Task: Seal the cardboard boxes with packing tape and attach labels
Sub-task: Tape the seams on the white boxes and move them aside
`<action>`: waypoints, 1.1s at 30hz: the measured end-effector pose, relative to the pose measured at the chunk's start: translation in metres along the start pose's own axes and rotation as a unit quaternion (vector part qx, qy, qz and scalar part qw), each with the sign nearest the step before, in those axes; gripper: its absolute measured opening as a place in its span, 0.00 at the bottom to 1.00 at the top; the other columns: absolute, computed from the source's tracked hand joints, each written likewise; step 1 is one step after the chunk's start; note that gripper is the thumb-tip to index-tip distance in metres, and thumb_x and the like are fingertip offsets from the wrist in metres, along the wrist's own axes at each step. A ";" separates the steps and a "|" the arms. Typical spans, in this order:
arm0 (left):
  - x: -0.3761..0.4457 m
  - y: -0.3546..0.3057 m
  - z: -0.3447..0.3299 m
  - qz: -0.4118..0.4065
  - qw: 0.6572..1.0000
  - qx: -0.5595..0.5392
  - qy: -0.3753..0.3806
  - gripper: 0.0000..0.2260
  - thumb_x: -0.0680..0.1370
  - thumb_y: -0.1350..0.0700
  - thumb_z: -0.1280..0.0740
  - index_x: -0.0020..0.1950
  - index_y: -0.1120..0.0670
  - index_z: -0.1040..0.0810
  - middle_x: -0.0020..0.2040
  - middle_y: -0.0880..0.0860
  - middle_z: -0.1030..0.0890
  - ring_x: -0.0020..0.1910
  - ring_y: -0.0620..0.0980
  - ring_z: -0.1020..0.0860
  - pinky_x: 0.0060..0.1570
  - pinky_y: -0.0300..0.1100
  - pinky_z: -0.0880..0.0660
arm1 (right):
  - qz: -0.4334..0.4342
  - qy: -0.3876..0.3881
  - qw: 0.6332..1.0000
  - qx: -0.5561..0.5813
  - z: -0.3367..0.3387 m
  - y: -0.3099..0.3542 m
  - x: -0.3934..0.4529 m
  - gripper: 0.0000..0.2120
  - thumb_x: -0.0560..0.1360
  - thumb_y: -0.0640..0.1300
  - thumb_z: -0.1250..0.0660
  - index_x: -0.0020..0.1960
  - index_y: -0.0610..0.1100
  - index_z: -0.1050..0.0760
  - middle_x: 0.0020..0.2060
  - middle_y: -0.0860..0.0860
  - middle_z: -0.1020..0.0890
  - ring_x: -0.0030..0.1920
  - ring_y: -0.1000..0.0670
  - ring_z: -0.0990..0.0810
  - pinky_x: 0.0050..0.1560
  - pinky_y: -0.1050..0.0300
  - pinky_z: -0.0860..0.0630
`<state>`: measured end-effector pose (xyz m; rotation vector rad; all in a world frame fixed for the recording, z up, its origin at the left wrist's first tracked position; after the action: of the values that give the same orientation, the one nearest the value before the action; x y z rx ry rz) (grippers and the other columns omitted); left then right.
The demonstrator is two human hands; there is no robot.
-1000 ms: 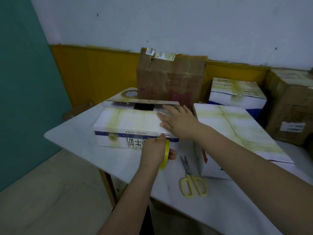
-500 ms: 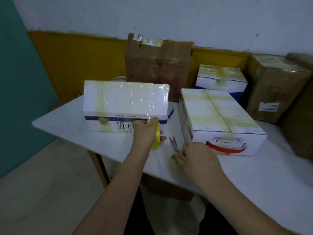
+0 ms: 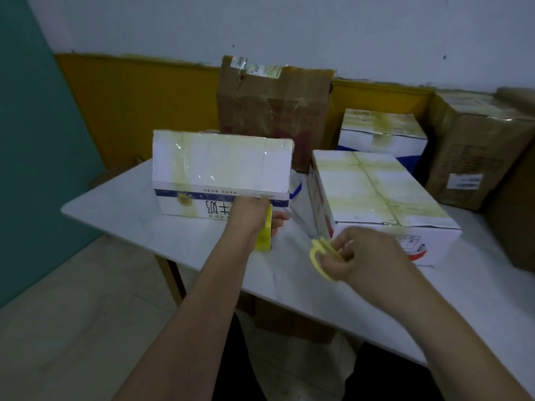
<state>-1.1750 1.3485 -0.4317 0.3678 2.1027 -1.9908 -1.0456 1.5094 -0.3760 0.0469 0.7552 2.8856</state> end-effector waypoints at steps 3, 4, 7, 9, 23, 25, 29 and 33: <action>-0.006 -0.005 0.006 -0.042 0.998 0.037 0.005 0.11 0.85 0.57 0.43 0.53 0.59 0.22 0.34 0.55 0.14 0.27 0.46 0.20 0.30 0.38 0.23 | 0.063 -0.008 0.996 0.068 0.031 0.032 0.019 0.12 0.71 0.60 0.27 0.43 0.53 0.22 0.36 0.54 0.17 0.36 0.55 0.21 0.31 0.65 0.28; -0.009 -0.006 0.008 -0.062 0.997 0.051 0.008 0.11 0.85 0.57 0.43 0.53 0.58 0.22 0.36 0.55 0.14 0.27 0.46 0.20 0.30 0.39 0.22 | 0.077 0.009 0.994 0.073 0.035 0.041 0.031 0.12 0.71 0.61 0.27 0.43 0.52 0.21 0.36 0.54 0.17 0.35 0.55 0.21 0.31 0.65 0.28; -0.013 -0.003 0.012 -0.078 0.995 0.056 0.021 0.11 0.85 0.53 0.43 0.58 0.57 0.23 0.34 0.56 0.15 0.26 0.47 0.22 0.29 0.39 0.23 | 0.078 0.109 0.991 0.020 0.037 0.060 0.060 0.19 0.71 0.66 0.32 0.48 0.51 0.20 0.46 0.55 0.18 0.42 0.55 0.23 0.36 0.61 0.28; -0.011 0.001 0.014 -0.060 0.997 0.045 0.029 0.12 0.85 0.51 0.42 0.59 0.56 0.25 0.34 0.57 0.15 0.26 0.48 0.22 0.29 0.39 0.23 | 0.064 0.208 0.975 -0.039 0.036 0.063 0.072 0.30 0.70 0.72 0.40 0.62 0.53 0.24 0.56 0.58 0.25 0.53 0.51 0.26 0.41 0.59 0.26; -0.004 0.011 0.017 -0.030 0.998 -0.003 0.052 0.14 0.81 0.50 0.40 0.61 0.58 0.25 0.34 0.60 0.17 0.23 0.50 0.25 0.27 0.38 0.27 | -0.039 0.478 0.860 -0.174 0.003 0.050 0.130 0.41 0.62 0.73 0.37 0.58 0.41 0.17 0.36 0.50 0.26 0.28 0.54 0.39 0.27 0.64 0.41; -0.003 0.012 0.016 -0.030 0.998 0.007 0.049 0.14 0.81 0.49 0.41 0.60 0.56 0.26 0.35 0.61 0.16 0.24 0.51 0.24 0.27 0.38 0.26 | -0.034 0.482 0.865 -0.138 -0.004 0.051 0.135 0.43 0.61 0.75 0.33 0.58 0.40 0.18 0.35 0.49 0.26 0.28 0.55 0.40 0.26 0.65 0.41; -0.003 0.014 0.017 -0.026 0.999 0.015 0.039 0.12 0.81 0.50 0.42 0.59 0.55 0.28 0.36 0.64 0.16 0.25 0.51 0.23 0.29 0.39 0.26 | -0.010 0.466 0.882 -0.077 -0.010 0.048 0.141 0.33 0.70 0.68 0.34 0.54 0.39 0.17 0.34 0.49 0.28 0.29 0.54 0.41 0.28 0.64 0.40; -0.004 0.014 0.018 -0.017 0.999 0.035 0.026 0.12 0.81 0.47 0.42 0.58 0.54 0.29 0.35 0.62 0.16 0.25 0.49 0.21 0.29 0.38 0.25 | 0.001 0.445 0.895 -0.025 -0.007 0.043 0.140 0.24 0.65 0.64 0.31 0.45 0.43 0.15 0.33 0.49 0.27 0.29 0.54 0.41 0.28 0.64 0.40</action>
<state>-1.1670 1.3315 -0.4448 0.4039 2.0865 -2.1005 -1.1904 1.4915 -0.3625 -1.3458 0.7658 2.8297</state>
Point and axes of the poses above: each hand's wrist, its own x-axis towards the middle knuckle, its own z-axis out of the back of the hand, y = z × x, the point moved 8 cm from there along x, towards the middle knuckle
